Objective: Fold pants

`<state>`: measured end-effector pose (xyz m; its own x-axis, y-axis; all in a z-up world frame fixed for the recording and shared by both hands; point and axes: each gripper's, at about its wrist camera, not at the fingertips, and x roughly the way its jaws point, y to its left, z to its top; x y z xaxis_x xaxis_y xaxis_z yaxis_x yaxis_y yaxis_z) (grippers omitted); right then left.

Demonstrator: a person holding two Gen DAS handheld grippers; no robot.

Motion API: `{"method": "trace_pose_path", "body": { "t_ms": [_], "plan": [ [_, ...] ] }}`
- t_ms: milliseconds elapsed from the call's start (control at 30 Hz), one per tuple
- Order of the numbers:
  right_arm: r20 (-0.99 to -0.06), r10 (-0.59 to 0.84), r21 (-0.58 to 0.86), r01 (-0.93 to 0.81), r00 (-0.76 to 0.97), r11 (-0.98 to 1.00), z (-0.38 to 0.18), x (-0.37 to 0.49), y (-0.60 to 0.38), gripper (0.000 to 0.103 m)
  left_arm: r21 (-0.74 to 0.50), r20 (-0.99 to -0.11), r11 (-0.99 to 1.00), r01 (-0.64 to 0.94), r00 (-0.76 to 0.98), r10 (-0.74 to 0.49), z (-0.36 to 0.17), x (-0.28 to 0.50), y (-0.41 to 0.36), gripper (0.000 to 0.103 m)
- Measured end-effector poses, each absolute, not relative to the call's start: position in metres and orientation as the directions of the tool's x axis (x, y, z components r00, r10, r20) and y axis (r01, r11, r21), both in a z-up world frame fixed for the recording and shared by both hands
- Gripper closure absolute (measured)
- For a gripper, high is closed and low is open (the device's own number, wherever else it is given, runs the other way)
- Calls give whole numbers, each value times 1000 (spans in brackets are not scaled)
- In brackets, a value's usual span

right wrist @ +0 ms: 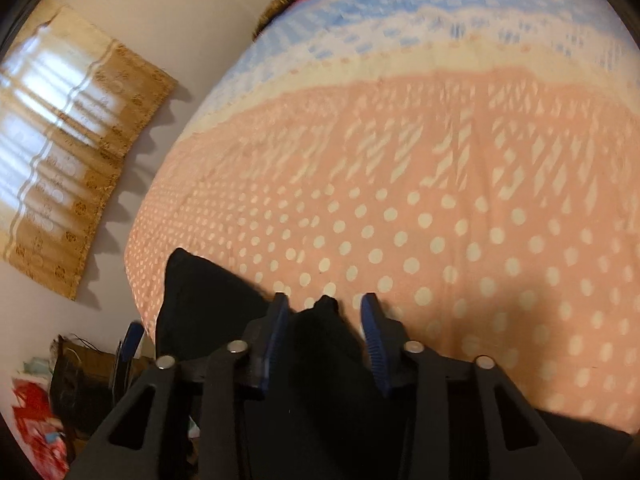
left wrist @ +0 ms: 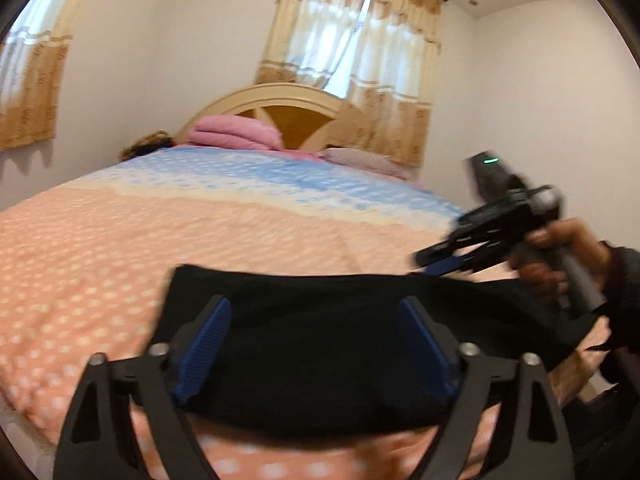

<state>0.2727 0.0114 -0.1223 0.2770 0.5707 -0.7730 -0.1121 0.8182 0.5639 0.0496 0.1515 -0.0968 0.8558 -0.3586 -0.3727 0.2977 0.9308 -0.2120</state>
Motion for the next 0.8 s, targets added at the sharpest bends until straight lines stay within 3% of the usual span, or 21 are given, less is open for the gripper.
{"method": "trace_pose_path", "body": {
  "t_ms": [33,67,167,233,333,533,700,800],
  "plan": [
    [-768,589,586,-96,252,805,-128,276,13,67,-208,-378,927,313,848,-371,-99,56,147,8],
    [-758,608,609,-77,235,789,-133,277,14,78,-188,-395,923,336,834,-384,-106,59,135,8],
    [-728,641,652,-39,243,757,-137,277,9,97,-166,-471,920,355,791,-391,-124,70,122,8],
    [-693,658,668,-81,296,740,-124,271,6,98,-164,-522,925,342,766,-376,-139,72,120,8],
    [-649,658,657,-154,382,738,-98,259,5,98,-156,-505,924,349,776,-378,-139,65,122,8],
    [-755,507,510,-114,415,853,-128,275,14,99,-124,-504,927,354,782,-366,-138,65,117,6],
    [-749,505,502,-130,428,855,-133,272,13,98,-139,-501,925,354,781,-374,-135,59,120,6],
    [-750,475,448,-175,460,877,-118,263,12,90,-152,-493,925,348,784,-376,-132,54,122,6]
  ]
}}
